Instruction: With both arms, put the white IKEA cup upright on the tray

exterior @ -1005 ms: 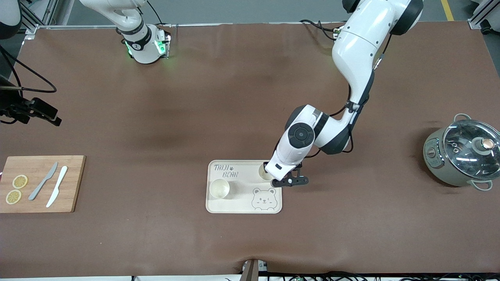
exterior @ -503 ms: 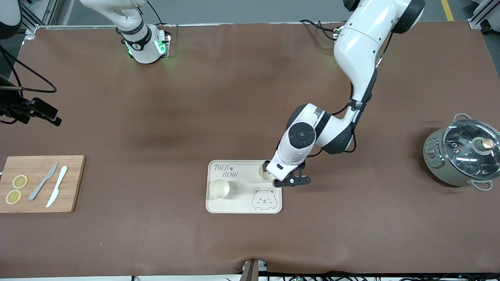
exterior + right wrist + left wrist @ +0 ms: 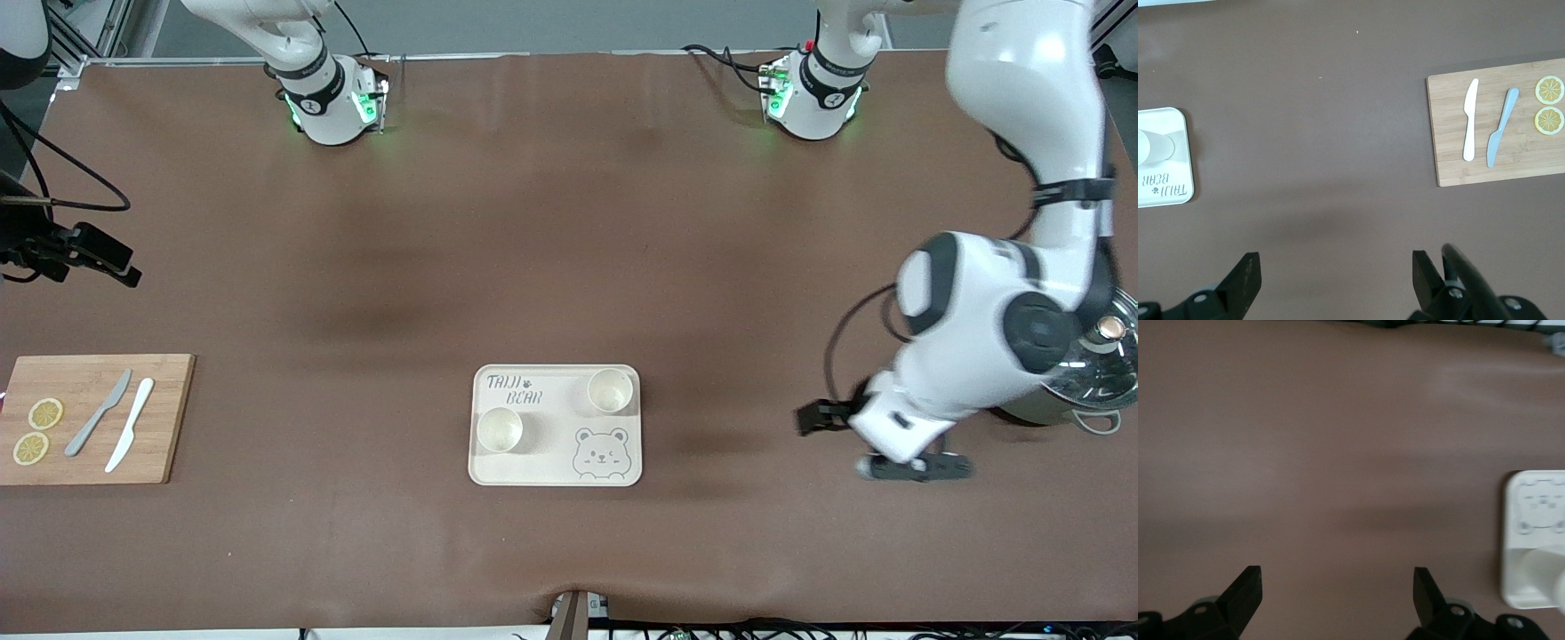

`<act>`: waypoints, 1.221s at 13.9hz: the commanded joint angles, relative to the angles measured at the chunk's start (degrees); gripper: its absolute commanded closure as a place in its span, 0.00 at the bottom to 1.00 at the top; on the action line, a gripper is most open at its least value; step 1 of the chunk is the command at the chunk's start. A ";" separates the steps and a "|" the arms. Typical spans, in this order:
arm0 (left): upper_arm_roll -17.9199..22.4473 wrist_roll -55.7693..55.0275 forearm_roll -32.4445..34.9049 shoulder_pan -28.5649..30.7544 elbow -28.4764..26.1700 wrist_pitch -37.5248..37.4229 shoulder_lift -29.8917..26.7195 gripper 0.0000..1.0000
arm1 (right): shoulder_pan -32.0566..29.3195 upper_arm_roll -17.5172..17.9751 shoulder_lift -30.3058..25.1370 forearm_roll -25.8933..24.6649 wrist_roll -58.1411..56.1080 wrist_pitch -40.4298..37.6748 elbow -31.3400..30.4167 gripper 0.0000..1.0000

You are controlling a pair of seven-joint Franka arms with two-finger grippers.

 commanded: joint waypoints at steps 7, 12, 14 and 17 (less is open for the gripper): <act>-0.55 5.65 -0.61 5.69 -1.73 -14.51 -12.58 0.00 | -0.16 0.39 -1.85 -0.64 0.93 0.35 -1.75 0.00; -0.55 0.82 0.70 0.60 -1.82 -25.87 -21.57 0.00 | 1.94 0.83 -1.85 -5.38 1.10 0.44 -1.57 0.00; -0.99 -1.21 1.14 -1.51 -1.90 -27.45 -23.50 0.00 | 1.95 0.83 -1.93 -5.30 2.76 -0.09 -1.57 0.00; -1.43 -0.26 1.93 -1.43 -2.26 -28.78 -25.27 0.00 | 1.51 0.57 -1.85 -4.60 2.86 -0.09 -1.66 0.00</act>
